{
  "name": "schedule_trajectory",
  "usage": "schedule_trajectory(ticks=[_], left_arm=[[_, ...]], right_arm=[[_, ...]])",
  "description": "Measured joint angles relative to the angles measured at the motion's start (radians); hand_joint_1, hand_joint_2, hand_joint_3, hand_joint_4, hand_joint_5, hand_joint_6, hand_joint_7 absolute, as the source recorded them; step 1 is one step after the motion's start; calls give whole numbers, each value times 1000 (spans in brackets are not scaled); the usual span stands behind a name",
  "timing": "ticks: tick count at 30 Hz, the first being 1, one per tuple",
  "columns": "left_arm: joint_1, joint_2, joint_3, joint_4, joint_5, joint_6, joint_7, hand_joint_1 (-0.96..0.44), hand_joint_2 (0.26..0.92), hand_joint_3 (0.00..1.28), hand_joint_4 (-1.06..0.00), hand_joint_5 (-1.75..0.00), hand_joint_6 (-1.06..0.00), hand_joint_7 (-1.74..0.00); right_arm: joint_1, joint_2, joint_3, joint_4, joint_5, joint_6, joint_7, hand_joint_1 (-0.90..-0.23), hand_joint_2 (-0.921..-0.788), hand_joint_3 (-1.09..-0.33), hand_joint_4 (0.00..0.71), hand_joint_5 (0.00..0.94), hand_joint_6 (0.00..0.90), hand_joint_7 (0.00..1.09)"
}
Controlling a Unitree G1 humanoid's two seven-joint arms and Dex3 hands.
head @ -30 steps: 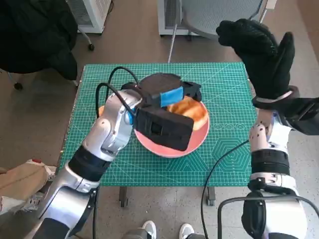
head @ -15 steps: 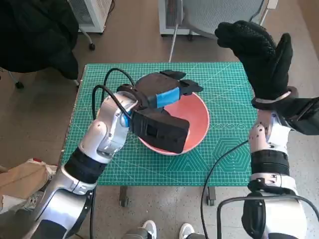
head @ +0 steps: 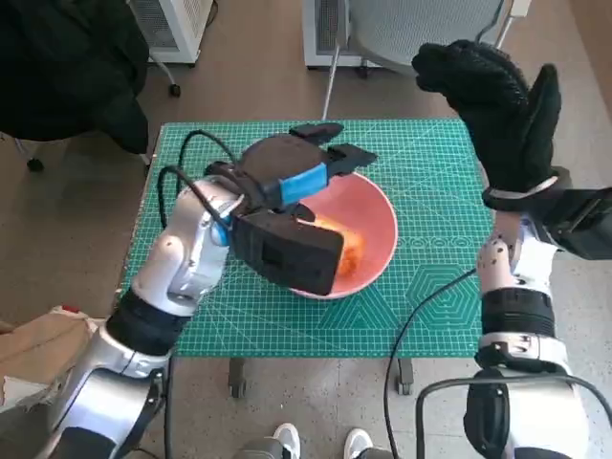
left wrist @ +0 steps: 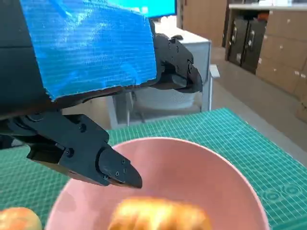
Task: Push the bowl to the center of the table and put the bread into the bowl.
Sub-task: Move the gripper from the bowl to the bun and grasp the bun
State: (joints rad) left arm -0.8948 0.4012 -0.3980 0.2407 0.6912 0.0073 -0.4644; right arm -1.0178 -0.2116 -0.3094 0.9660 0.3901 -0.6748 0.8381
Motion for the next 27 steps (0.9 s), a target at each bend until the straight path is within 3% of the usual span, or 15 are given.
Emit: schedule_trajectory(ticks=[11,27], left_arm=[[72,87,76,-101,-42,-61,12,-238,778,0,-164,-9,-245,-235],[274,296,323,-263,-190,-187,22,-127,751,0,-240,-8,-348,-119]], right_arm=[[0,8,0,2,1,-1,1,-721,-921,-896,334,6,393,5],[0,15,-1,16,2,-1,9,-724,-921,-889,328,1,387,1]])
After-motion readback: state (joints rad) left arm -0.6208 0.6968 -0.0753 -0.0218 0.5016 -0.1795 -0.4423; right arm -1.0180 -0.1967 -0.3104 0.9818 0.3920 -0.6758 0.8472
